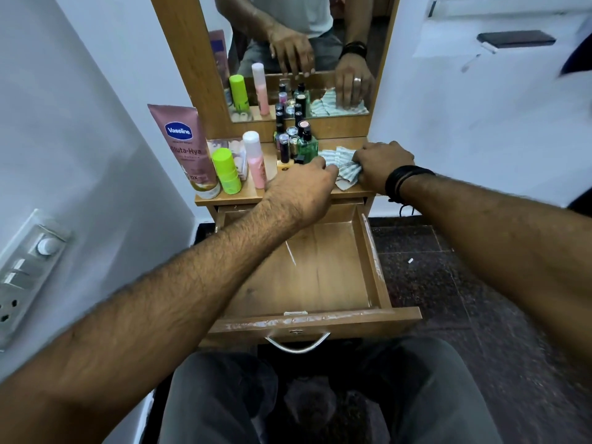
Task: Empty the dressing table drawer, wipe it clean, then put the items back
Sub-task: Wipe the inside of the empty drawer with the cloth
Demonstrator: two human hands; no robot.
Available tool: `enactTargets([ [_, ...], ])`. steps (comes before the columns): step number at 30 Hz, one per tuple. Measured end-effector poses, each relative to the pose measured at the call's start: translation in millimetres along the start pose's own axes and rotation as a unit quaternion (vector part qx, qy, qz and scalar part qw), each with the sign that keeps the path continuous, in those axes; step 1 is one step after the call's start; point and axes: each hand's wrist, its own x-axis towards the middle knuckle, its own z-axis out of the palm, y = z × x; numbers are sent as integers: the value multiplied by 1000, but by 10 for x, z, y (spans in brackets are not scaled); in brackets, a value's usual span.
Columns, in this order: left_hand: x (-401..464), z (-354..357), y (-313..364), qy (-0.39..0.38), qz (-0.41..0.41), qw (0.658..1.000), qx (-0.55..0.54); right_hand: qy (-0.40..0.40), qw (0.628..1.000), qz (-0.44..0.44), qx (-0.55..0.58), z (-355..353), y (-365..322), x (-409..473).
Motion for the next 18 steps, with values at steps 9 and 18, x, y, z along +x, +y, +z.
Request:
enactTargets([
  [9, -240, -54, 6, 3, 3, 999, -37, 23, 967, -85, 240, -461, -284, -780],
  [18, -754, -11, -227, -5, -1, 998, -65, -184, 923, -163, 295, -352, -709, -1054],
])
